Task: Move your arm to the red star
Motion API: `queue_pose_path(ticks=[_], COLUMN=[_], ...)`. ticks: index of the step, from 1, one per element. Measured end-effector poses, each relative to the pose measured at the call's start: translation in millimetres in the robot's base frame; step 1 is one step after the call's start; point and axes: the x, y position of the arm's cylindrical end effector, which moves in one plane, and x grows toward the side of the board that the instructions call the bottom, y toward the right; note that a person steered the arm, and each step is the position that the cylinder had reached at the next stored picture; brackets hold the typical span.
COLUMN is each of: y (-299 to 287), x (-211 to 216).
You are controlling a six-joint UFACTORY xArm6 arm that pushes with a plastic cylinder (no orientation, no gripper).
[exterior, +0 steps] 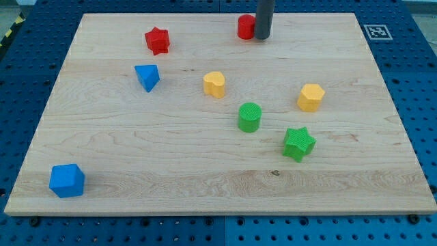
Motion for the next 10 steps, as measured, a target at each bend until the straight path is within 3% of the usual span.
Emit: queue_pose_path(ticks=[2,4,8,10], y=[-39,-39,-75,-172], x=[-32,21,46,43])
